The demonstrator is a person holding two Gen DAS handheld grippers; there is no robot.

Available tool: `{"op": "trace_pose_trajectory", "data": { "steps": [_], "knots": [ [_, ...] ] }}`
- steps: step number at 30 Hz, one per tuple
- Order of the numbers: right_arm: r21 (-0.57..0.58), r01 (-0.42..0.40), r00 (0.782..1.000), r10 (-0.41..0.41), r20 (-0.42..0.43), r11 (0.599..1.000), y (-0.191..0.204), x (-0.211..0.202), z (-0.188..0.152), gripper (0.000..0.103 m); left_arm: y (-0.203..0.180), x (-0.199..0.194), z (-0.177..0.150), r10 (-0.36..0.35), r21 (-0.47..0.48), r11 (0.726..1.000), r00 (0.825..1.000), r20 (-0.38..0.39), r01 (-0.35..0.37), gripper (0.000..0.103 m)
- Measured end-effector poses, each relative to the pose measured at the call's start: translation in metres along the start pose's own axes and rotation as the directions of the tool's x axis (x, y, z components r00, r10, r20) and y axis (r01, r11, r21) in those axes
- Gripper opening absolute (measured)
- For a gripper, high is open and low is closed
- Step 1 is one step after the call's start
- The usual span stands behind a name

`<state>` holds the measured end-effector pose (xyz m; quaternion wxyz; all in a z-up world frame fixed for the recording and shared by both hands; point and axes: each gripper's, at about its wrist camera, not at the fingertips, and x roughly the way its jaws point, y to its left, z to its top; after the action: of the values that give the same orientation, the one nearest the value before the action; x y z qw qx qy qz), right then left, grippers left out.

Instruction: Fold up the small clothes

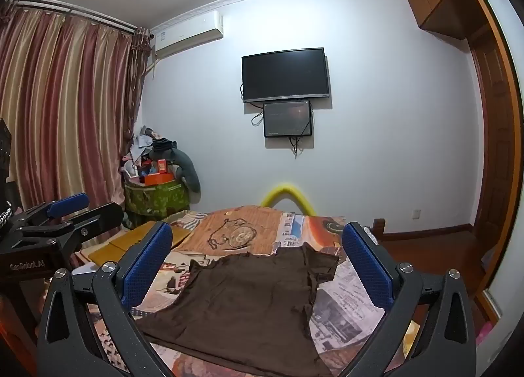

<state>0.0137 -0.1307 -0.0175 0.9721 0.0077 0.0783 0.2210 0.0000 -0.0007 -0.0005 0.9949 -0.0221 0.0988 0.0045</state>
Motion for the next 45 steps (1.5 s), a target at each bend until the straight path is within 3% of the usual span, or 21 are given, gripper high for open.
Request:
{"op": "trace_pose_trajectory", "data": {
  "steps": [4,8,11,45],
  "knots": [
    [0.015,-0.004,1.0,0.005,-0.002,1.0,-0.001,0.001,-0.001,0.103,0.0,-0.001,-0.001,-0.001,-0.011,1.0,1.0,-0.01,0.001,0.103],
    [0.008,-0.004,1.0,0.004,-0.004,1.0,0.0,0.001,-0.001,0.103,0.026,-0.008,-0.004,-0.006,-0.053,0.999,1.0,-0.01,0.006,0.103],
    [0.001,0.001,1.0,-0.001,-0.008,1.0,0.005,0.004,-0.002,0.103,0.013,0.005,-0.003,0.01,-0.029,1.0,0.999,-0.033,-0.011,0.103],
    [0.036,0.0,1.0,0.001,-0.025,0.999,-0.005,0.007,-0.007,0.103,0.011,0.007,-0.005,0.022,-0.022,0.999,0.999,-0.024,-0.023,0.103]
  ]
}}
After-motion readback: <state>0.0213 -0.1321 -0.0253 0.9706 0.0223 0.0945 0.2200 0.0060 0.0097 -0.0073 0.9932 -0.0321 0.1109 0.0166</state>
